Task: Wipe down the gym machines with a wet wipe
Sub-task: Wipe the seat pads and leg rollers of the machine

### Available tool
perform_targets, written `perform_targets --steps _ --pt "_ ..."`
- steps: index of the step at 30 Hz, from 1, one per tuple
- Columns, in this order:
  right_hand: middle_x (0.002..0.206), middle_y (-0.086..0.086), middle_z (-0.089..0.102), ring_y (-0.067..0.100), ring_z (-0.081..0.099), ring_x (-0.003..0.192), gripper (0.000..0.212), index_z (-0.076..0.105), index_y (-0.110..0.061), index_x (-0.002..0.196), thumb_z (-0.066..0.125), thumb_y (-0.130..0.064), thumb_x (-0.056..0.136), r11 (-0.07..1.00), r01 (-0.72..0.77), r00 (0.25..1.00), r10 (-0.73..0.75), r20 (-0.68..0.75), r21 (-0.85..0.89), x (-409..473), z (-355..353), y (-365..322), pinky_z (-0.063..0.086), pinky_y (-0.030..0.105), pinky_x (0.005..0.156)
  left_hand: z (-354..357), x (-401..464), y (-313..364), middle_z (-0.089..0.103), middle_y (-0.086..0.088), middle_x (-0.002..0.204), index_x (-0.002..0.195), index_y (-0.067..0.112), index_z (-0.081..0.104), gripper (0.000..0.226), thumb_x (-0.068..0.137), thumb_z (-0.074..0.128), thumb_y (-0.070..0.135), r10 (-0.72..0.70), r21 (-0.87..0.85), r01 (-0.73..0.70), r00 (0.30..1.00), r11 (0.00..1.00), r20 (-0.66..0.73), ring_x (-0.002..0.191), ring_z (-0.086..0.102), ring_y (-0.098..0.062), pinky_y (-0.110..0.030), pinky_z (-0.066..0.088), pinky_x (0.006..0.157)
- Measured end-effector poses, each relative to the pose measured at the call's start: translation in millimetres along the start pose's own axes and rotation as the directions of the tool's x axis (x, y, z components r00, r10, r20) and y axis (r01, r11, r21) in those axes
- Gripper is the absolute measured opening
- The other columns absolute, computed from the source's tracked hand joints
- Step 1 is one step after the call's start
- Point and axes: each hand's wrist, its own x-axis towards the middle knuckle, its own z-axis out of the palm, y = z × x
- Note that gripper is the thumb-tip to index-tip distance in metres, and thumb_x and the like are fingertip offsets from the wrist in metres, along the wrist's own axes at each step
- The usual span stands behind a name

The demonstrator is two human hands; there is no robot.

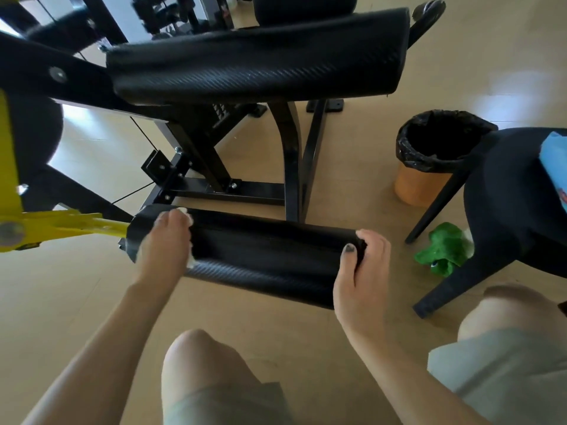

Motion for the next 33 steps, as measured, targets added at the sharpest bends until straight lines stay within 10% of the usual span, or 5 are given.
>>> perform_targets --steps 4,14,25,30,33 --pt "0.143 0.000 0.054 0.015 0.044 0.136 0.052 0.056 -0.013 0.138 0.028 -0.040 0.103 0.995 -0.048 0.999 0.049 0.004 -0.093 3.7 9.9 -7.6 0.037 0.032 0.114 -0.7 15.3 -15.5 0.060 -0.028 0.110 0.107 -0.005 0.059 0.015 0.102 0.048 0.004 -0.301 -0.076 0.300 0.954 0.951 -0.001 0.100 0.061 -0.047 -0.055 0.048 0.077" --pt "0.137 -0.011 0.052 0.003 0.042 0.134 0.043 0.061 -0.015 0.130 0.028 -0.029 0.106 0.998 -0.068 0.997 0.068 -0.021 0.018 -0.7 8.2 -1.5 0.023 0.006 0.108 -12.6 -44.2 156.1 0.054 -0.001 0.095 0.108 0.011 0.054 0.012 0.098 0.059 0.015 0.422 -0.302 -0.354 0.885 0.885 0.198 0.063 0.057 -0.014 -0.032 0.050 0.056" --pt "0.136 -0.005 0.057 0.008 0.045 0.130 0.040 0.063 -0.013 0.126 0.034 -0.029 0.103 0.997 -0.053 0.998 0.052 -0.027 -0.058 0.3 9.8 -1.9 0.026 0.007 0.106 3.8 41.3 -32.1 0.054 -0.032 0.115 0.113 -0.010 0.049 0.027 0.087 0.054 -0.014 -0.295 0.178 0.267 0.943 0.947 0.156 0.104 0.060 -0.051 -0.058 0.053 0.079" --pt "0.135 -0.004 0.057 0.010 0.045 0.128 0.037 0.063 -0.013 0.125 0.035 -0.027 0.105 0.993 -0.084 0.996 0.087 0.034 -0.084 3.5 4.9 -12.9 0.030 0.017 0.106 5.0 26.8 46.9 0.057 -0.016 0.118 0.120 0.004 0.049 0.025 0.095 0.049 0.001 0.002 0.165 -0.049 0.962 0.985 0.273 0.102 0.067 -0.028 -0.034 0.055 0.069" --pt "0.124 -0.002 0.059 0.011 0.048 0.119 0.026 0.062 -0.016 0.112 0.039 -0.026 0.106 0.968 -0.242 0.949 0.251 0.191 -0.068 18.6 -13.4 -37.3 0.038 0.024 0.099 -22.4 8.5 119.5 0.064 -0.006 0.107 0.112 0.015 0.055 0.011 0.104 0.048 0.017 0.125 -0.176 -0.048 0.880 0.983 0.459 0.089 0.066 -0.017 -0.025 0.052 0.068"
